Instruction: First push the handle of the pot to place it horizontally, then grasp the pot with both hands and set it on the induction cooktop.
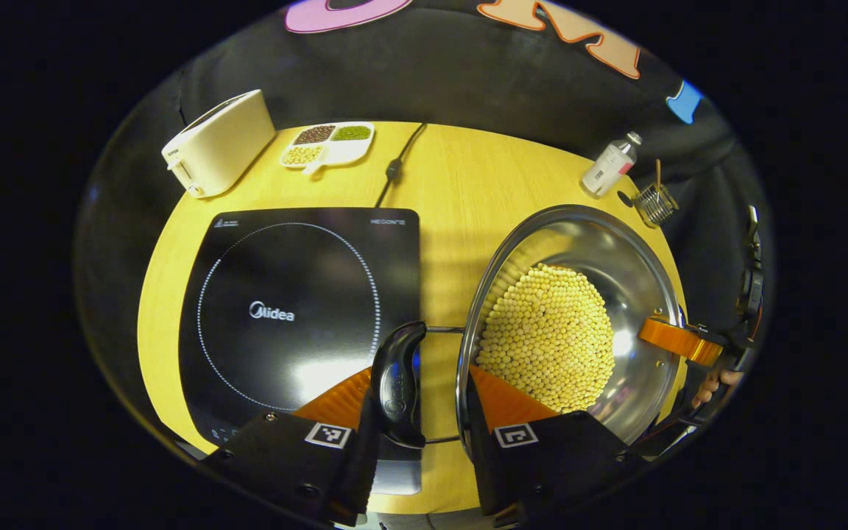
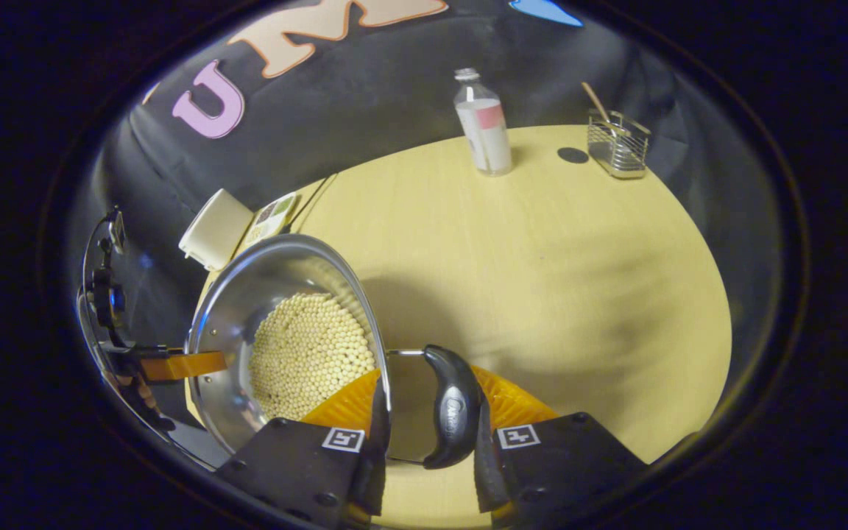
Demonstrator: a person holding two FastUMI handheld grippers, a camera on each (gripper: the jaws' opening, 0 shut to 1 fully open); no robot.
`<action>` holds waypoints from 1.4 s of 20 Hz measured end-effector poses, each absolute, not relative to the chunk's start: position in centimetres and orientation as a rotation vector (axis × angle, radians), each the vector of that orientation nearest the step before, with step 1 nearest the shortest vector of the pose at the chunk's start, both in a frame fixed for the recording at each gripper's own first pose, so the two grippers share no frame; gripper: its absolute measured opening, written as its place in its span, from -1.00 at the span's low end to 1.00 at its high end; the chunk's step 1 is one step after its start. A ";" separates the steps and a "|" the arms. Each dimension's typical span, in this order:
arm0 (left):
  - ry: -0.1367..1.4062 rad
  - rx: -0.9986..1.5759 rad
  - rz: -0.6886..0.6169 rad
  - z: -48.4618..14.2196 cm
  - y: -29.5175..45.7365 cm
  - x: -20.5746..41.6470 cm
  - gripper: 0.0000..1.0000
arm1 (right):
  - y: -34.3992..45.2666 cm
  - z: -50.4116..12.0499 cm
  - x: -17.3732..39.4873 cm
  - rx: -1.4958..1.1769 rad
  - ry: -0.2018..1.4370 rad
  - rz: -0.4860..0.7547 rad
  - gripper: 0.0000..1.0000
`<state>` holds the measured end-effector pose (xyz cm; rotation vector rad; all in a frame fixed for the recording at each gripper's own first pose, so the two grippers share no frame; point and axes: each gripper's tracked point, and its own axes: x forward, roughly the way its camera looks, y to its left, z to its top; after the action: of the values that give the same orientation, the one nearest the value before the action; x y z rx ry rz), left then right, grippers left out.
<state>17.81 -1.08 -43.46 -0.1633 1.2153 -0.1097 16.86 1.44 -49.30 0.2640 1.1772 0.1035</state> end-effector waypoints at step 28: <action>1.027 -0.155 -0.170 -43.9 22.2 21.1 0.11 | 25.6 -49.1 18.5 0.244 1.205 0.027 -0.13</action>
<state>21.13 22.22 -43.88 -0.1554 1.0266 -0.1700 18.50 25.56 -49.09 0.2443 1.2047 0.0270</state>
